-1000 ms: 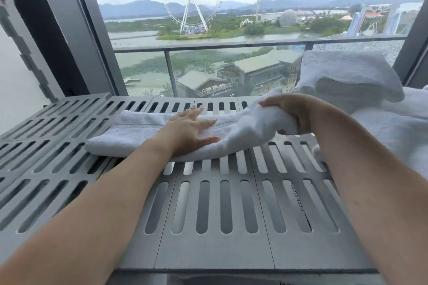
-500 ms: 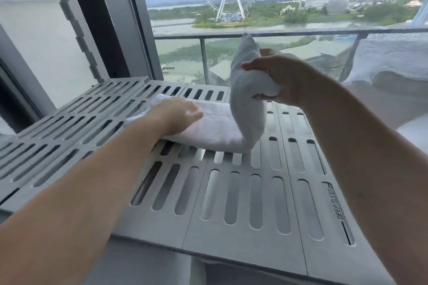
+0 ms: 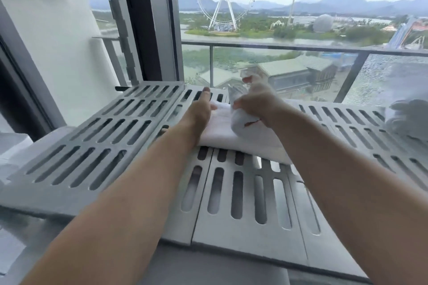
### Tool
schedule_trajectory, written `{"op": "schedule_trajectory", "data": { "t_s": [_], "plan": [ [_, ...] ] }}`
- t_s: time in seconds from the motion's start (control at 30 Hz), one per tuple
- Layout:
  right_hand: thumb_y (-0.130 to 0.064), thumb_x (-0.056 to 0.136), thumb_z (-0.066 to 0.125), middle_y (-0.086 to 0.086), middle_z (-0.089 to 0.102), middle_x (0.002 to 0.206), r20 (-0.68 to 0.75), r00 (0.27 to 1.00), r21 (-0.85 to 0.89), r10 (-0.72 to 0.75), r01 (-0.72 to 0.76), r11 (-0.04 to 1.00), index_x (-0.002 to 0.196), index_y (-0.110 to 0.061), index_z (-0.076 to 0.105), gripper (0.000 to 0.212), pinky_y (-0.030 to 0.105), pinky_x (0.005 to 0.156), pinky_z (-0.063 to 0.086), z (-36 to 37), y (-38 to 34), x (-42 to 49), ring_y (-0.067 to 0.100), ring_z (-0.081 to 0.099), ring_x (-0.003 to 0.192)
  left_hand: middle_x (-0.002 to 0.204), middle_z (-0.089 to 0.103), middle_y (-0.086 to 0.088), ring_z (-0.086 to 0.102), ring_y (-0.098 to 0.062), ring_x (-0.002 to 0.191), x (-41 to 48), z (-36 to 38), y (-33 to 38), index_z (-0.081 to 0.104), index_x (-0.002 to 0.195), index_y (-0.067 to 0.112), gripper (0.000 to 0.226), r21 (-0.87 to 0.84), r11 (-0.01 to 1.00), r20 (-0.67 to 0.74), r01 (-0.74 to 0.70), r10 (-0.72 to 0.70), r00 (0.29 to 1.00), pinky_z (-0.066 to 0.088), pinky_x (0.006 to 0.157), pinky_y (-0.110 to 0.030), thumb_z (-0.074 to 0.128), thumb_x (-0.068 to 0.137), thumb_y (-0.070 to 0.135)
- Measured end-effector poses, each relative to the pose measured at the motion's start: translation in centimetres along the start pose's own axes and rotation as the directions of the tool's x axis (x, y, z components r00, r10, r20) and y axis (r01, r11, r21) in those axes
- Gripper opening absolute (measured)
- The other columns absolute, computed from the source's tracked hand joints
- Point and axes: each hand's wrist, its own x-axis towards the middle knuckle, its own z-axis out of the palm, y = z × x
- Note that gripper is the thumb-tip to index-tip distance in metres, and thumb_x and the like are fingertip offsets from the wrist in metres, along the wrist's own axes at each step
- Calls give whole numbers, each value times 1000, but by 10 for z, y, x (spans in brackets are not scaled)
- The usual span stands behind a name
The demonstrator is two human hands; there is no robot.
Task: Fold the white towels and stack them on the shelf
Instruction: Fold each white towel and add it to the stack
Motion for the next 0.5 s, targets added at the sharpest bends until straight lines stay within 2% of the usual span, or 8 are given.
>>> {"op": "schedule_trajectory", "data": {
  "t_s": [0.07, 0.13, 0.17, 0.23, 0.3, 0.4, 0.47, 0.5],
  "plan": [
    [-13, 77, 69, 7, 57, 108, -49, 999, -10, 12, -13, 1000, 134, -16, 47, 61, 42, 78, 59, 12, -1, 1, 27, 62, 95, 161, 34, -15, 30, -25, 149, 2, -3, -1, 46, 148, 8, 85, -154, 988, 58, 22, -14, 998, 16, 125, -44, 22, 96, 72],
    [-17, 81, 71, 10, 60, 95, -86, 995, 29, 57, -54, 998, 118, -8, 55, 42, 47, 76, 61, 19, -4, 0, 29, 66, 89, 161, 33, -17, 30, -27, 149, 3, -7, -2, 39, 152, 7, 87, -228, 973, 98, 41, -18, 995, 18, 124, -46, 21, 97, 72],
    [-21, 85, 72, 13, 62, 91, -51, 994, 112, 97, -91, 990, 112, -5, 57, 35, 46, 68, 62, 21, -7, -2, 29, 70, 80, 161, 33, -18, 32, -29, 148, 4, -9, -3, 37, 153, 6, 89, -248, 968, 115, 48, -20, 993, 21, 123, -47, 20, 96, 73],
    [-36, 94, 65, 20, 70, 87, 101, 983, 227, 154, -173, 958, 112, -5, 61, 36, 34, 49, 56, 25, -13, -8, 23, 70, 57, 159, 34, -18, 37, -33, 144, 5, -10, -3, 34, 153, 5, 90, -257, 965, 133, 59, -25, 991, 27, 121, -50, 21, 95, 72],
    [-43, 99, 53, 19, 71, 89, 143, 977, 66, 156, -166, 984, 109, -8, 67, 39, 27, 43, 47, 30, -17, -11, 17, 62, 48, 160, 35, -15, 36, -32, 145, 6, -12, -6, 33, 154, 7, 82, -173, 985, 119, 23, -3, 993, 28, 120, -51, 25, 97, 66],
    [-21, 98, 54, 10, 75, 83, 102, 995, -90, 13, -4, 996, 101, -11, 75, 24, 27, 48, 46, 31, -13, -13, 17, 61, 55, 147, 51, -13, 52, -26, 131, 5, -12, -12, 39, 150, 9, 54, 26, 988, 116, -155, 151, 982, 42, 112, -48, 46, 102, 32],
    [-11, 91, 58, -2, 77, 84, 29, 988, -215, -153, 155, 964, 92, -14, 78, 21, 31, 67, 55, 25, -2, -16, 15, 67, 74, 135, 59, -10, 61, -24, 117, 4, -14, -15, 41, 150, 11, 57, 103, 972, 103, -210, 200, 974, 51, 103, -45, 48, 94, 5],
    [-12, 88, 60, -4, 77, 87, -11, 977, -321, -214, 199, 926, 89, -18, 79, 20, 33, 78, 56, 22, 4, -18, 15, 68, 84, 133, 60, -10, 62, -25, 115, 4, -16, -16, 43, 149, 12, 61, 134, 967, 104, -218, 205, 973, 52, 102, -44, 43, 90, -1]
  ]
}}
